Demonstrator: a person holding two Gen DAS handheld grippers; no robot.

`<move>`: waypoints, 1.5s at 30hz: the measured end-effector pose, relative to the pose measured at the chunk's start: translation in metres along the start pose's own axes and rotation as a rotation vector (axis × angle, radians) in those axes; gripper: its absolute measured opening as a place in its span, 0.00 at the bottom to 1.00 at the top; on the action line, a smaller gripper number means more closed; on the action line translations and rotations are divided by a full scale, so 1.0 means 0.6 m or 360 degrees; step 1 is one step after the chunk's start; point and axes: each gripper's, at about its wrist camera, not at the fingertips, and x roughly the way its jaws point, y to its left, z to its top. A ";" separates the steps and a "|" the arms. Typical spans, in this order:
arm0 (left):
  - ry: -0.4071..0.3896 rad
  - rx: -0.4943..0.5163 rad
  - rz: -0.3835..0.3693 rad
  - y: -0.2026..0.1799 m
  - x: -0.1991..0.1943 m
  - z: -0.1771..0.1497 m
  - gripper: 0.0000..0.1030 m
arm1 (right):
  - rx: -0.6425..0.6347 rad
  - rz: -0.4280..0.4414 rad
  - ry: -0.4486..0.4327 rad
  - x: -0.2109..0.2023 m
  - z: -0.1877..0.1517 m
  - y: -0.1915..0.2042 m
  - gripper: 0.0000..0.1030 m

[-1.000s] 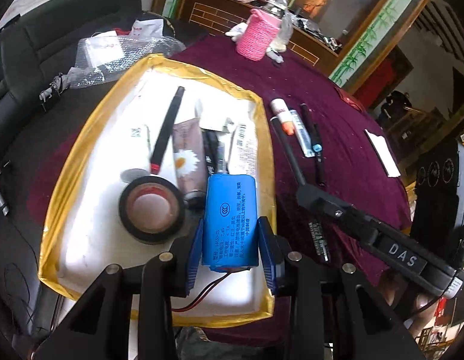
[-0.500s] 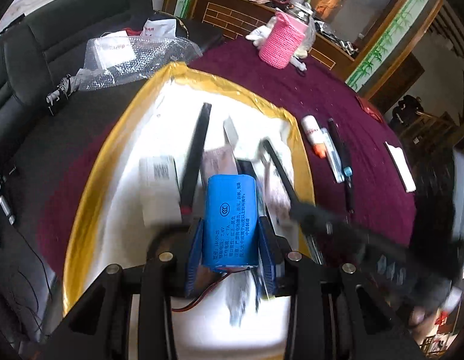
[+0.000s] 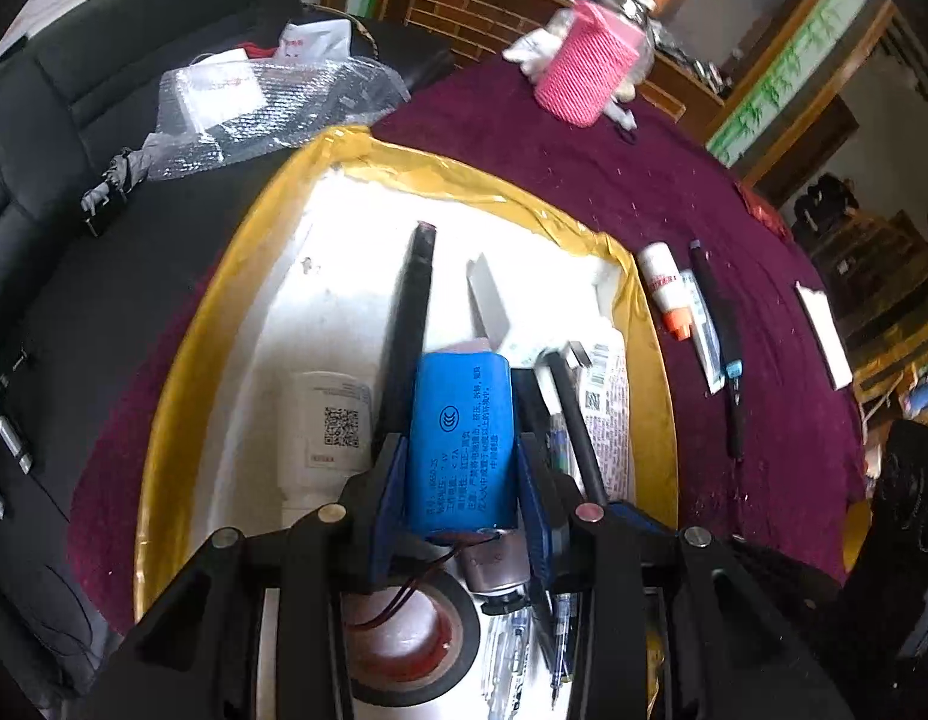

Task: Organize objects
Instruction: 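Open both tools to release the battery and black pen into the tray, then reach the right tool to a black marker while the left tool reaches another black marker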

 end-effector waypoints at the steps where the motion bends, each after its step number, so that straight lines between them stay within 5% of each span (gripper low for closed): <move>1: 0.0006 0.0016 0.0002 -0.004 0.001 -0.001 0.35 | 0.0009 -0.0001 0.0017 0.005 0.000 -0.002 0.09; 7: -0.0032 -0.0038 -0.0046 0.010 -0.011 -0.014 0.37 | 0.0001 0.0136 -0.0013 -0.009 -0.004 -0.014 0.13; 10: -0.0073 -0.0051 -0.0036 0.006 -0.025 -0.028 0.40 | -0.0037 0.0216 -0.0056 -0.036 -0.012 -0.026 0.36; 14: -0.0161 -0.0070 -0.0079 -0.012 -0.065 -0.062 0.42 | -0.0039 0.0428 -0.0029 -0.068 -0.028 -0.054 0.37; 16: -0.0197 -0.0053 -0.0087 -0.028 -0.081 -0.081 0.51 | -0.0034 0.0474 -0.0015 -0.084 -0.038 -0.067 0.37; 27: -0.0220 0.0200 -0.0223 -0.166 -0.115 -0.146 0.54 | 0.0069 0.0214 -0.0090 -0.152 -0.039 -0.204 0.37; 35: -0.0230 0.0201 -0.0253 -0.182 -0.099 -0.139 0.58 | 0.0216 0.0024 -0.0058 -0.124 0.013 -0.279 0.37; 41: -0.0213 0.0184 -0.0237 -0.178 -0.092 -0.129 0.58 | 0.0172 -0.0113 0.0008 -0.066 0.051 -0.271 0.32; 45: -0.0207 0.0193 -0.0232 -0.183 -0.090 -0.129 0.58 | 0.0067 -0.0363 0.0002 -0.040 0.069 -0.257 0.27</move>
